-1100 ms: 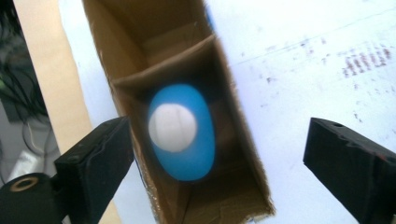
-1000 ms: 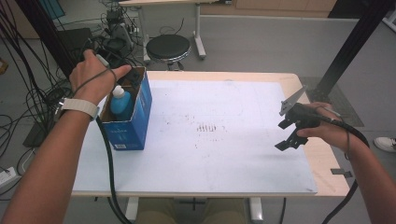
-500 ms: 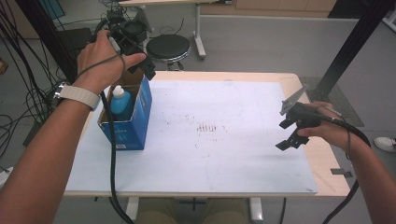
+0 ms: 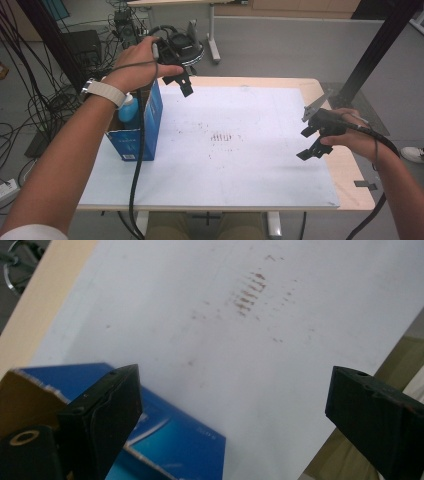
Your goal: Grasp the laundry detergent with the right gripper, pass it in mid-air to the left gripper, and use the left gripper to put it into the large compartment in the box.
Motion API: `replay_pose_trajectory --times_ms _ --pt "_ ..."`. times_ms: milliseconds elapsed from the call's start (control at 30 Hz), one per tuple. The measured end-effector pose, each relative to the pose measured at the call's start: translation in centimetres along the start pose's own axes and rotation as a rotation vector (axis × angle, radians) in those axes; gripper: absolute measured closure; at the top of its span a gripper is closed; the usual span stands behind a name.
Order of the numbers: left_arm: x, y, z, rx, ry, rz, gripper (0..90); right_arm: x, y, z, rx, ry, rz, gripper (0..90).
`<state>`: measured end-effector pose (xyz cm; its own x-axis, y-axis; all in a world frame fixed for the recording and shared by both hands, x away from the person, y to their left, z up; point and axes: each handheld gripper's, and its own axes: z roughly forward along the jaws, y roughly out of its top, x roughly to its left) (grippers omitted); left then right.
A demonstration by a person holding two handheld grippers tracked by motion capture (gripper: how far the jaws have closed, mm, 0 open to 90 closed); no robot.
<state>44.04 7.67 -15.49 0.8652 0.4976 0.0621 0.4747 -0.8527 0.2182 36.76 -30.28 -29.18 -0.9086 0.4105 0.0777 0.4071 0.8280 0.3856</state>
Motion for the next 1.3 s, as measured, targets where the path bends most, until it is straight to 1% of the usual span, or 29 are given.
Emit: replay_pose_trajectory --times_ms 167,300,367,400,600,667,800,900,933,1067,1133,1300 --pt "-1.0 1.3 2.0 0.030 -0.015 0.107 9.0 0.0 0.0 0.0 -0.001 -0.002 0.002 10.5" --pt "-1.4 2.0 2.7 0.034 -0.023 0.139 9.0 0.0 -0.2 0.1 -0.001 0.000 0.007 10.5" --pt "-1.6 2.2 2.9 0.030 -0.029 0.148 9.0 0.0 -0.3 0.1 -0.001 0.001 0.011 10.4" --pt "-1.6 2.3 3.1 0.029 -0.025 0.154 9.0 0.0 -0.3 0.2 0.001 0.002 0.014 10.5" --pt "-1.9 2.6 3.7 0.019 -0.023 0.170 9.0 0.0 -0.5 0.2 -0.005 0.000 0.029 10.3" --pt "-2.0 2.6 3.8 0.004 -0.021 0.170 9.0 0.0 -0.5 0.2 -0.003 -0.002 0.023 10.3" --pt "-2.0 2.7 4.2 -0.006 -0.027 0.171 9.0 0.1 -0.5 0.2 -0.006 -0.001 0.026 10.3" --pt "-2.1 2.6 4.6 -0.014 -0.017 0.172 9.1 0.3 -0.5 0.2 -0.012 -0.002 0.026 10.2" --pt "-2.1 2.6 4.6 -0.013 -0.025 0.174 9.1 0.3 -0.4 0.2 -0.011 -0.002 0.024 10.2" --pt "-2.2 2.5 4.7 -0.023 -0.029 0.171 9.2 0.3 -0.3 0.2 -0.007 -0.004 0.019 10.2" --pt "-2.2 2.5 4.8 -0.024 -0.021 0.172 9.1 0.3 -0.2 0.1 -0.009 -0.006 0.018 10.2" --pt "-2.1 2.5 4.8 -0.041 -0.024 0.170 9.1 0.2 -0.2 0.0 -0.015 -0.008 0.025 10.2"
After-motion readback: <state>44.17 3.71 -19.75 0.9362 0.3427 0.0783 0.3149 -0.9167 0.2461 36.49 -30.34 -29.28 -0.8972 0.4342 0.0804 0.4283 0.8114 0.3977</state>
